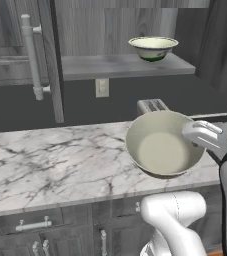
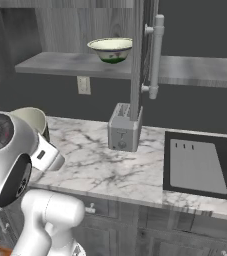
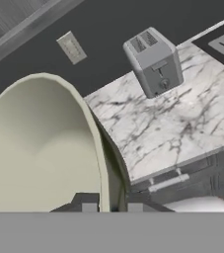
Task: Move the bowls from the cabinet to the plates on the dining table.
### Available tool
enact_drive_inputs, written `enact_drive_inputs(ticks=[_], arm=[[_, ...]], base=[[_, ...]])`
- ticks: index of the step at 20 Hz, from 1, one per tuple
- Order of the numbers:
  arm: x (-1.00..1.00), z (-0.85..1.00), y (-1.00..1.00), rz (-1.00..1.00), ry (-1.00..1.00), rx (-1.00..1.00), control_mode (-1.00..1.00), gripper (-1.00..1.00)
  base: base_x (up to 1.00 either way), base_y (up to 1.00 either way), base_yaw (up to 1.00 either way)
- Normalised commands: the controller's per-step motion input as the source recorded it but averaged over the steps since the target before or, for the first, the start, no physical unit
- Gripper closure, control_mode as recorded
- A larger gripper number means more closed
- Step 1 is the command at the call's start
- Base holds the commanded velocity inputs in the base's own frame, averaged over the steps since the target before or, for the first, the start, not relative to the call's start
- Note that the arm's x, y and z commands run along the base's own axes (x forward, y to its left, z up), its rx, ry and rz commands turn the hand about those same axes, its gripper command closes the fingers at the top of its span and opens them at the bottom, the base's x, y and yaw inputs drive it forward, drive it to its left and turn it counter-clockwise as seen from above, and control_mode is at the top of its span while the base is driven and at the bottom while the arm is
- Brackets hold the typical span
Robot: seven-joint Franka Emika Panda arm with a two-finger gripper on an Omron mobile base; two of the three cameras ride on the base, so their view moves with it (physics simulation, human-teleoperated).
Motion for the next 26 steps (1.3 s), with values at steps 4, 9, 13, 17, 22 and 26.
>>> enact_drive_inputs(ticks=[4,9,13,17,22,26], arm=[[-0.57,-0.11,-0.07,0.0,-0.05,0.0,-1.0,1.0],[0.0,0.0,0.0,0.0,0.0,0.0,-1.0,1.0],[0.0,0.0,0.0,0.0,0.0,0.0,-1.0,1.0],[0.0,0.0,0.0,0.0,0.0,0.0,-1.0,1.0],[0.0,0.0,0.0,0.0,0.0,0.0,-1.0,1.0],[0.0,0.0,0.0,0.0,0.0,0.0,-1.0,1.0]], base=[[0.0,0.0,0.0],[0.0,0.0,0.0],[0.0,0.0,0.0],[0.0,0.0,0.0],[0.0,0.0,0.0],[0.0,0.0,0.0]])
